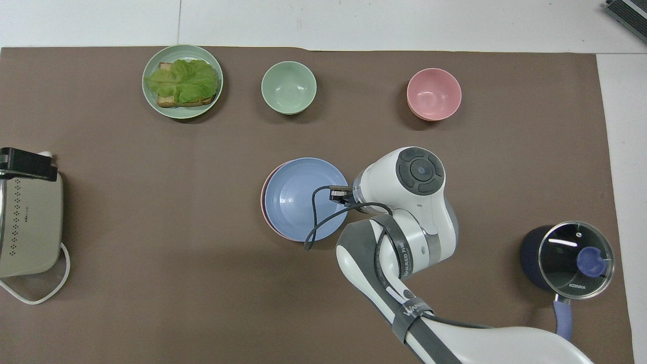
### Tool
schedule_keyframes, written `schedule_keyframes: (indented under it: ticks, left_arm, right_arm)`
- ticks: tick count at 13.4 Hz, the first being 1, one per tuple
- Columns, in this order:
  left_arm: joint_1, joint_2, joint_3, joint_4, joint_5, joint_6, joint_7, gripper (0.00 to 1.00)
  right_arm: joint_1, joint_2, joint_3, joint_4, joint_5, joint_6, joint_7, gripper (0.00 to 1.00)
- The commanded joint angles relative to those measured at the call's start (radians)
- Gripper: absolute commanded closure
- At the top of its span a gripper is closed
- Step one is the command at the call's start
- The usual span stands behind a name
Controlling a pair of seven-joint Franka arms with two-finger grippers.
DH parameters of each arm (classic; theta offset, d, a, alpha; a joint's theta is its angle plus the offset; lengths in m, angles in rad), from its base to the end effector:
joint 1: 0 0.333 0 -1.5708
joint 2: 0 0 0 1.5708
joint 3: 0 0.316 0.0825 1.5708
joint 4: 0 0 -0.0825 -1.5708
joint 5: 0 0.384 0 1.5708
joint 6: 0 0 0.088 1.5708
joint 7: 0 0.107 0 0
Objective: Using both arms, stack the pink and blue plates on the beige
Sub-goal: 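Open the right gripper and draw it back from the stack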
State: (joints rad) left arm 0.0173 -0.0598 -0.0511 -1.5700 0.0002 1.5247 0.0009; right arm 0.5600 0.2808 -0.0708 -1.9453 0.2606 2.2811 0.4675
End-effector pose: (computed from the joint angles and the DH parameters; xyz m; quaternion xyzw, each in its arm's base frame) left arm 0.5310 -0.0189 0.6532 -0.9998 0.0173 -0.0072 0.0015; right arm 0.5398 0.2965 0.3441 -0.9930 0.0695 0.0169 0.0939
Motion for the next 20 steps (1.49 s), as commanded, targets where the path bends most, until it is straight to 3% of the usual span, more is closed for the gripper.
schedule_keyframes:
  ticks: [1, 2, 3, 7, 12, 20]
  left_arm:
    - [0.013, -0.011, -0.007, -0.013, -0.009, -0.001, 0.004, 0.00]
    - [0.013, -0.011, -0.007, -0.013, -0.009, -0.003, 0.004, 0.00]
    - [0.013, -0.011, -0.007, -0.013, -0.009, -0.003, 0.004, 0.00]
    - [0.013, -0.011, -0.007, -0.013, -0.009, -0.001, 0.004, 0.00]
    - [0.013, -0.011, -0.007, -0.013, -0.009, -0.003, 0.004, 0.00]
    - [0.013, -0.011, -0.007, -0.013, -0.009, -0.002, 0.004, 0.00]
  right_arm:
    - [0.000, 0.004, 0.006, -0.007, 0.029, 0.029, 0.011, 0.69]
    - [0.000, 0.006, 0.006, -0.004, 0.029, 0.031, 0.011, 0.43]
    - [-0.002, 0.008, 0.006, -0.001, 0.028, 0.031, 0.007, 0.03]
    - [-0.023, 0.003, -0.007, 0.031, 0.000, 0.034, -0.025, 0.00]
    - [-0.172, -0.087, -0.007, 0.049, -0.118, -0.003, -0.105, 0.00]
    - [-0.351, -0.170, -0.007, 0.149, -0.153, -0.307, -0.263, 0.00]
